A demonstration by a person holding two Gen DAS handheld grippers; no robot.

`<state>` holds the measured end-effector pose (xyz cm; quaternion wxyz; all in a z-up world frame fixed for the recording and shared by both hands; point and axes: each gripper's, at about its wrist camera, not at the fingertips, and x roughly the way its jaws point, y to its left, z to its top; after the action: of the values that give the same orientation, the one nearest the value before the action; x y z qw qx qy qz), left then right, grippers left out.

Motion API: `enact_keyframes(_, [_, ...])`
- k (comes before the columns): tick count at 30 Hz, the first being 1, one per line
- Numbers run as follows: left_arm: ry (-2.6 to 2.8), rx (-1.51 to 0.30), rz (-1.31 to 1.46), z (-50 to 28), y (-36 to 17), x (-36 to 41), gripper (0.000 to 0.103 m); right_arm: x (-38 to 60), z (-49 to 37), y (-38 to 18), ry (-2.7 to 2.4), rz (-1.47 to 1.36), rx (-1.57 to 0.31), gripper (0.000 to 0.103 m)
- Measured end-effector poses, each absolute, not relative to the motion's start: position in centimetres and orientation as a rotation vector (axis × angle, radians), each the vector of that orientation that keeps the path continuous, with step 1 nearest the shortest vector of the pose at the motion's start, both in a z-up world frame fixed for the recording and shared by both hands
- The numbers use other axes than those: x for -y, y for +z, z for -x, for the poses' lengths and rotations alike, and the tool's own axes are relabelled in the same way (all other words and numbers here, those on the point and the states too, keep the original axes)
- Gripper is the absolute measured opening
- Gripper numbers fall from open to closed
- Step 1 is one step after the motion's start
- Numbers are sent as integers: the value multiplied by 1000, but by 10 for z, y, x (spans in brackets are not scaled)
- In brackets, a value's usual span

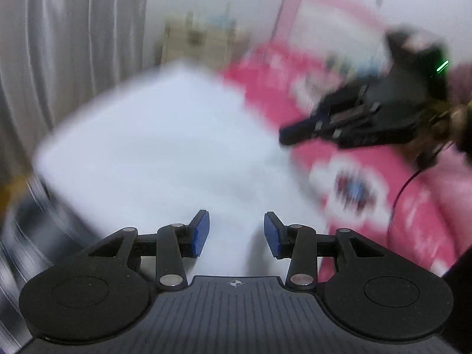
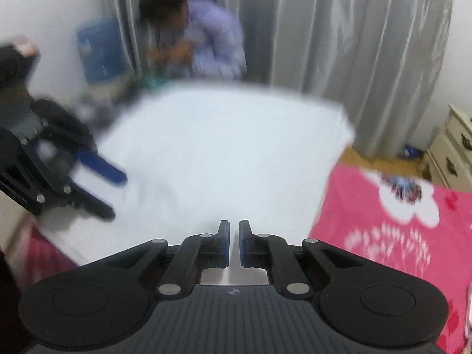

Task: Fold clothes
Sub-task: 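Lower the white shirt onto the plaid shirt stack and open both grippers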

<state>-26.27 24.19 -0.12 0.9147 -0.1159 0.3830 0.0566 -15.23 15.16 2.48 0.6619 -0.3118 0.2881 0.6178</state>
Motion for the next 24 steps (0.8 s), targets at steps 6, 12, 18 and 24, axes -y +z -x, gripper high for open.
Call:
enact_keyframes(6, [161,-763,263,274,19,-241,41,-119,148,43,1361,530,-716,8])
enact_keyframes(12, [200,-787,318,300,-12,-224,42,-103,176,16,1455,488,-804,8])
enact_keyframes(18, [197,-737,355,301,-27,-228,46,-97,167,-10,1387,393,-870,6])
enact_keyframes(24, [189,-718,424,304,3,-246,46,-72,168,3,1367,406,-815,10])
